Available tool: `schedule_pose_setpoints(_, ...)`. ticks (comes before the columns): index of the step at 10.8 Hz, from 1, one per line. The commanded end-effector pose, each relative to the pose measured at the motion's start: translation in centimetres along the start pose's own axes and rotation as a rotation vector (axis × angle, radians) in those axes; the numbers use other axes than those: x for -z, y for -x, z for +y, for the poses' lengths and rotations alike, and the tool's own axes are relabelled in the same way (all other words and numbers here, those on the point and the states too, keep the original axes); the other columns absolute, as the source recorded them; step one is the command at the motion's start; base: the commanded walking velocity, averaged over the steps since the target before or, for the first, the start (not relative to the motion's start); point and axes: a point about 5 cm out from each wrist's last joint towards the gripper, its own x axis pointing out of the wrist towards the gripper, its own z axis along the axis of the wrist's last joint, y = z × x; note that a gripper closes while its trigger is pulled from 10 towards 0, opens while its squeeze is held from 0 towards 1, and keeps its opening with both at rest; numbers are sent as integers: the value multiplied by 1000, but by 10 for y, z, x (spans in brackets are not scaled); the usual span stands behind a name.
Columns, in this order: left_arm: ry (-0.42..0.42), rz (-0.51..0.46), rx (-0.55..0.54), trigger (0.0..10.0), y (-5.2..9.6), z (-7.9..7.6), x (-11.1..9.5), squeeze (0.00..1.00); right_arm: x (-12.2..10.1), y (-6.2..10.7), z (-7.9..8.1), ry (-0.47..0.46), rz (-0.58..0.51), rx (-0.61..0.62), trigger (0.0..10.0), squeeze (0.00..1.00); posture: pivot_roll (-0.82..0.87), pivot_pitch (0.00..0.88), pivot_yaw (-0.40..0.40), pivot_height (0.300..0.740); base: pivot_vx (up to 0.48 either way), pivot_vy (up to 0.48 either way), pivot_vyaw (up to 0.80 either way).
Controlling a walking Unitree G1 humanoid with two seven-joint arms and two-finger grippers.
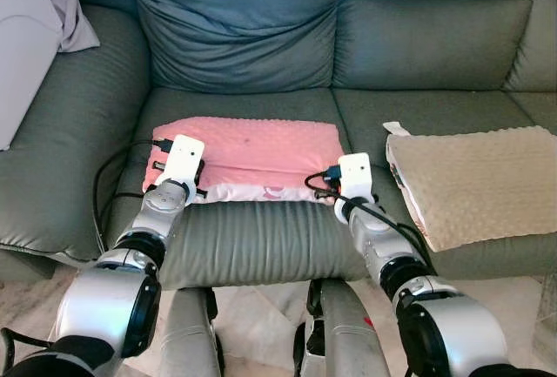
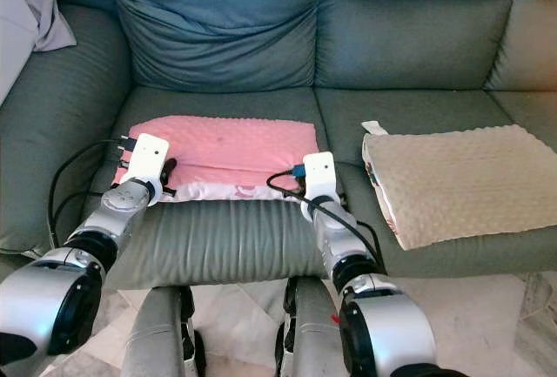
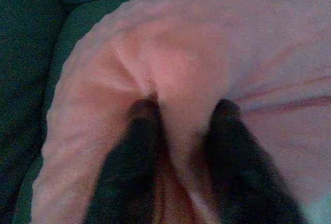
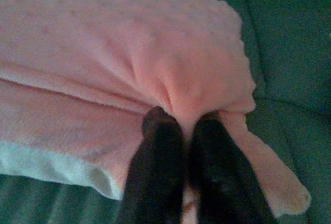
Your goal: Move the pillow to the sofa
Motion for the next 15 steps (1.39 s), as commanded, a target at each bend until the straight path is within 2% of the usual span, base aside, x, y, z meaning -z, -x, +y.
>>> schedule_pose_setpoints(1,20,13,-15,10000,0,6,1,1000,3,2,-13,-23,12,48,10000,1000,-37,184,-56,618,0,0,0)
schedule_pose_setpoints(2,35,-12,-19,10000,0,5,-2,1000,3,2,-14,-28,8,54,10000,1000,-37,184,-56,618,0,0,0)
schedule_pose_setpoints(4,-3,-13,-38,10000,1,9,0,1000,-1,1,-13,-31,-16,48,10000,1000,-38,176,-58,618,0,0,0)
schedule_pose_setpoints(5,-17,-16,-60,10000,2,14,1,1000,-5,0,-13,-28,-34,45,10000,1000,-39,172,-59,618,0,0,0)
schedule_pose_setpoints(7,5,-73,-115,10000,3,28,-6,1000,-15,1,-17,-32,-94,46,10000,1000,-43,153,-60,618,0,0,0)
schedule_pose_setpoints(10,32,-76,-168,10000,8,42,4,1000,-15,6,-20,-36,-150,20,10000,1000,-52,124,-64,618,0,0,0)
schedule_pose_setpoints(12,50,-68,-189,10000,11,46,10,1000,-3,10,-18,-65,-112,-1,10000,1000,-54,104,-67,618,0,0,0)
schedule_pose_setpoints(15,59,-49,-192,10000,15,50,22,1000,19,17,-18,-100,14,6,10000,1000,-54,81,-67,618,0,0,0)
